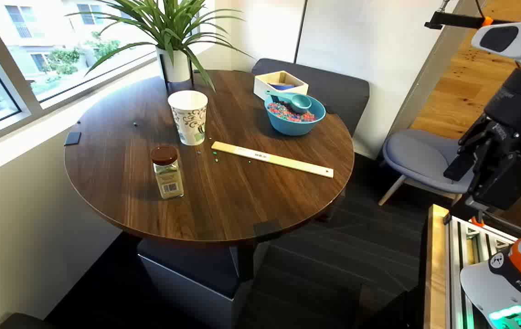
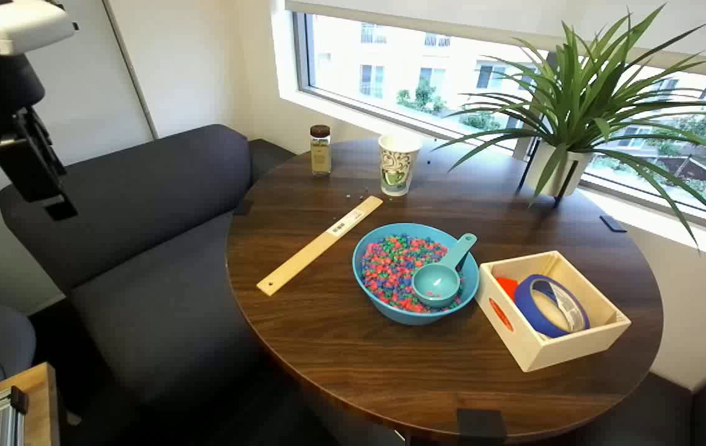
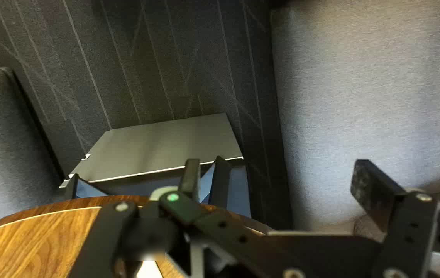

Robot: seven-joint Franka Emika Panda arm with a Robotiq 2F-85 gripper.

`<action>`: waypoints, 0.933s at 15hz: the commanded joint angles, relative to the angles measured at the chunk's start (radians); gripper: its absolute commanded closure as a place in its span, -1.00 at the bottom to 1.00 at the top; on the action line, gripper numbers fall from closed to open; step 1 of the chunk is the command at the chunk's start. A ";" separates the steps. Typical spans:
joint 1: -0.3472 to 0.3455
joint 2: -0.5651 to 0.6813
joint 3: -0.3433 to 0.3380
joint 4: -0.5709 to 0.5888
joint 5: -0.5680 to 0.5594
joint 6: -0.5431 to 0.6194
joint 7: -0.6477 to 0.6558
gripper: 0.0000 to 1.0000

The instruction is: Move the bowl to the left then put the spoon into the cup

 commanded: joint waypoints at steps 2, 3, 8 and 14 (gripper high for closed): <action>-0.009 -0.001 0.006 0.002 0.005 -0.004 -0.005 -1.00; -0.009 -0.001 0.006 0.002 0.005 -0.004 -0.005 -1.00; -0.055 0.026 0.021 0.003 -0.006 0.045 0.058 -1.00; -0.258 0.160 -0.057 0.064 -0.078 0.269 0.143 -1.00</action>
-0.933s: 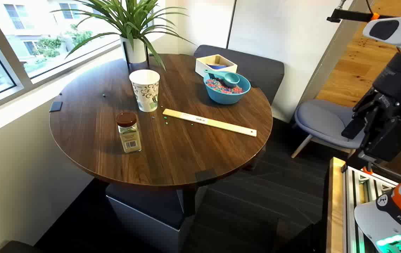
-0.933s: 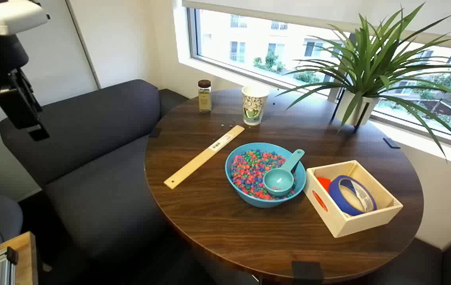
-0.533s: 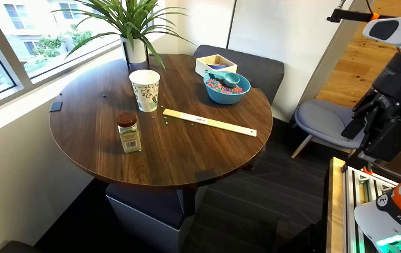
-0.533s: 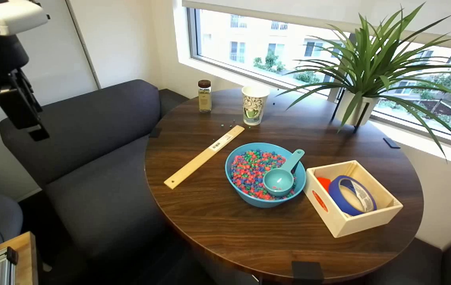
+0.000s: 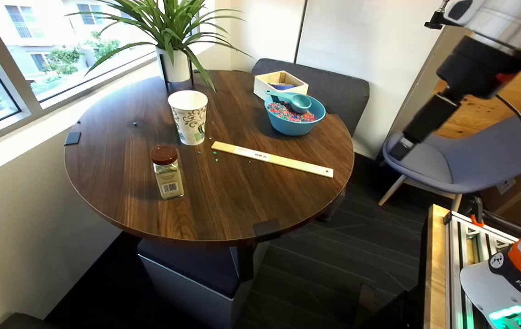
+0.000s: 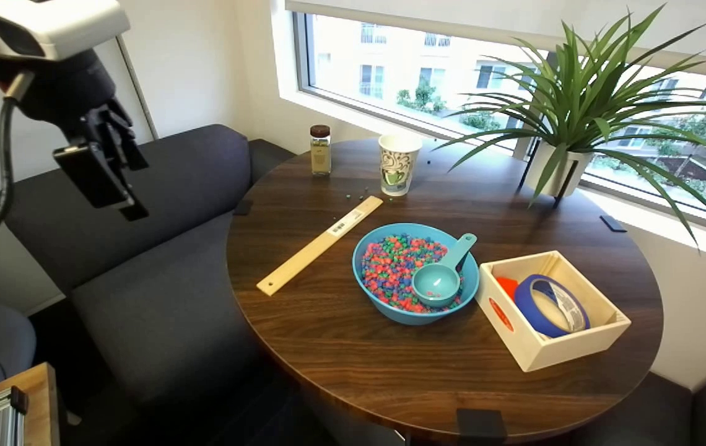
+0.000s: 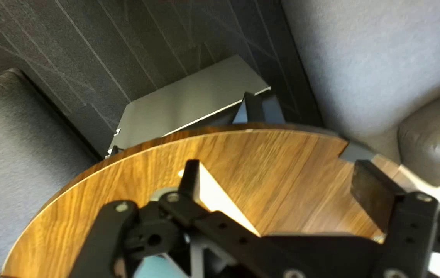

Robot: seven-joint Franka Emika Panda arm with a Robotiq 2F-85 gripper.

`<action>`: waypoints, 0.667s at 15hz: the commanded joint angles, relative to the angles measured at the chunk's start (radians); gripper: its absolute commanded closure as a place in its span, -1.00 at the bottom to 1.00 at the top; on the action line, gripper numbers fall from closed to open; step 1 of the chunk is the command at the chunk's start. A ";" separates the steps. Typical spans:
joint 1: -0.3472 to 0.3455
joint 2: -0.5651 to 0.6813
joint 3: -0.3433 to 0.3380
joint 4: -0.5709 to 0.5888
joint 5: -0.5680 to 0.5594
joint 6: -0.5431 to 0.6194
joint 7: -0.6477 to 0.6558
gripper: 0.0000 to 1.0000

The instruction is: Move the bowl to the left then put the spoon into the cup

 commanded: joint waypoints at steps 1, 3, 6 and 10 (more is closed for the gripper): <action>-0.124 0.136 -0.031 0.073 -0.062 0.124 0.072 -1.00; -0.192 0.213 -0.028 0.119 -0.114 0.190 0.140 -1.00; -0.182 0.200 -0.059 0.102 -0.134 0.203 0.134 -1.00; -0.192 0.261 -0.057 0.141 -0.145 0.211 0.165 -1.00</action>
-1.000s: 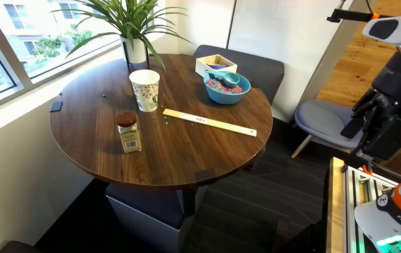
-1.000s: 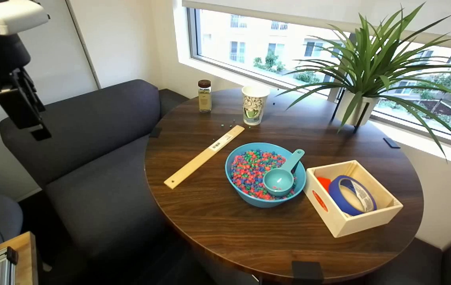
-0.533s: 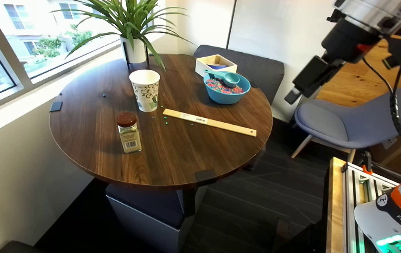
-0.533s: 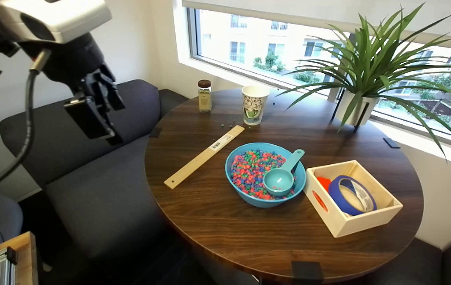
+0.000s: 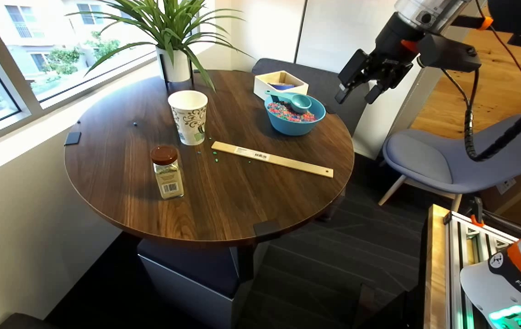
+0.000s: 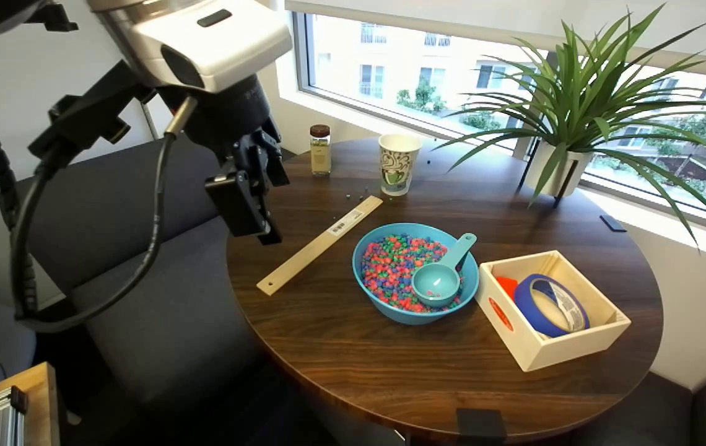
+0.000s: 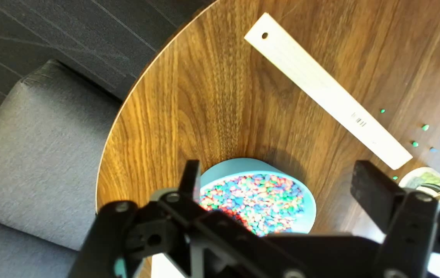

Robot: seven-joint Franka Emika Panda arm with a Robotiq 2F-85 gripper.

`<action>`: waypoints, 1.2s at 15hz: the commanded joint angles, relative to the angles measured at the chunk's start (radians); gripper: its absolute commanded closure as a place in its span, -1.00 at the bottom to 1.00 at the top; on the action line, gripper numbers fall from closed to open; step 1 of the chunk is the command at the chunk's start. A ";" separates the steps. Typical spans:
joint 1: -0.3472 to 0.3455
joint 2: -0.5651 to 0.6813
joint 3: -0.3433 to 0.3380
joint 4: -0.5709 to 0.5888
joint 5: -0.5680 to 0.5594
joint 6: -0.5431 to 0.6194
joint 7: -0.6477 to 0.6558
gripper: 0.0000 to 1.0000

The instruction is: Move the bowl to the left then put the spoon into the cup

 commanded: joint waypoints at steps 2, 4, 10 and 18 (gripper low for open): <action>-0.028 0.041 0.004 -0.003 -0.047 0.023 0.158 -1.00; -0.051 0.093 -0.019 -0.003 -0.070 0.040 0.229 -1.00; -0.073 0.303 -0.103 0.075 -0.076 0.091 0.459 -1.00; 0.014 0.374 -0.172 0.144 0.079 0.142 0.681 -0.75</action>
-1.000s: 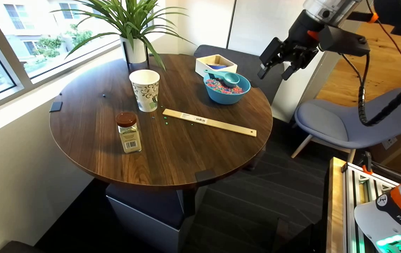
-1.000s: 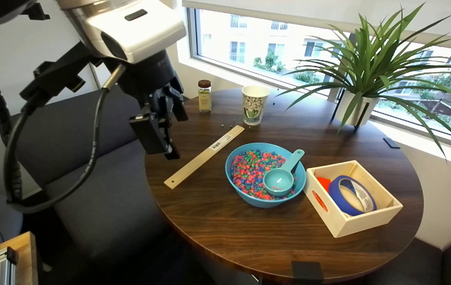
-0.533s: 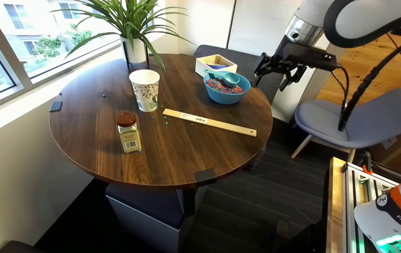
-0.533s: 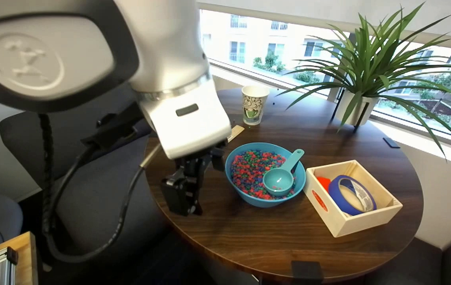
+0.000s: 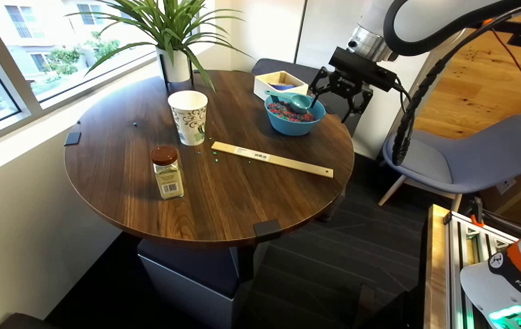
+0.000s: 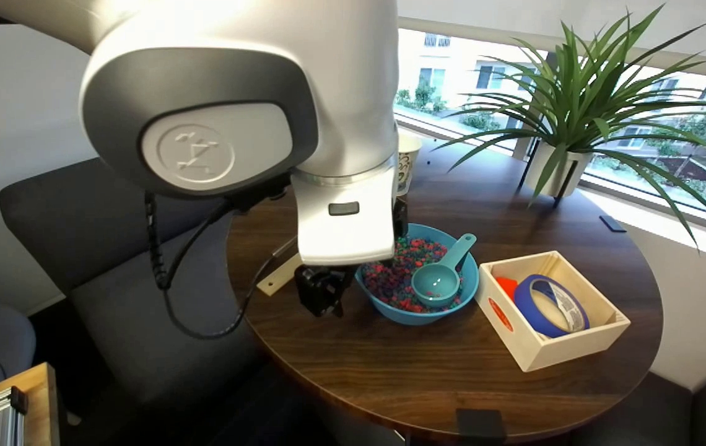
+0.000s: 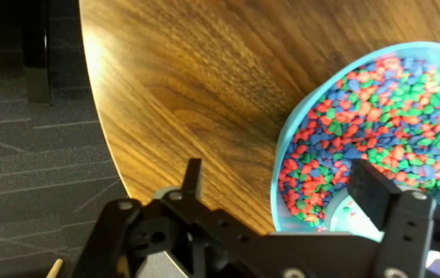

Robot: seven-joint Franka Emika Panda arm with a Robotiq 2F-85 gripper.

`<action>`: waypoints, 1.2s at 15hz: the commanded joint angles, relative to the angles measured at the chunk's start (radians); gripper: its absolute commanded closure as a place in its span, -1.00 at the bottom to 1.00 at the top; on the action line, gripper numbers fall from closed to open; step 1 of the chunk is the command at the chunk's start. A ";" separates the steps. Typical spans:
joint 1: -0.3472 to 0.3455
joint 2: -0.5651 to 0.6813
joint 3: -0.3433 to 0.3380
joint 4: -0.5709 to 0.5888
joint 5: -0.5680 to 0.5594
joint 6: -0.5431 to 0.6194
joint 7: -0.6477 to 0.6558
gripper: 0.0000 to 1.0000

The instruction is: Move the bowl to the left then put the spoon into the cup

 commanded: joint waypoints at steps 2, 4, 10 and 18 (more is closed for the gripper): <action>0.045 0.003 -0.036 -0.009 0.039 0.027 0.094 -0.39; 0.051 -0.003 -0.041 -0.027 0.036 0.036 0.117 -0.26; 0.068 -0.004 -0.029 -0.092 -0.016 0.188 0.203 0.25; 0.148 -0.072 0.019 -0.117 -0.055 0.086 0.185 0.96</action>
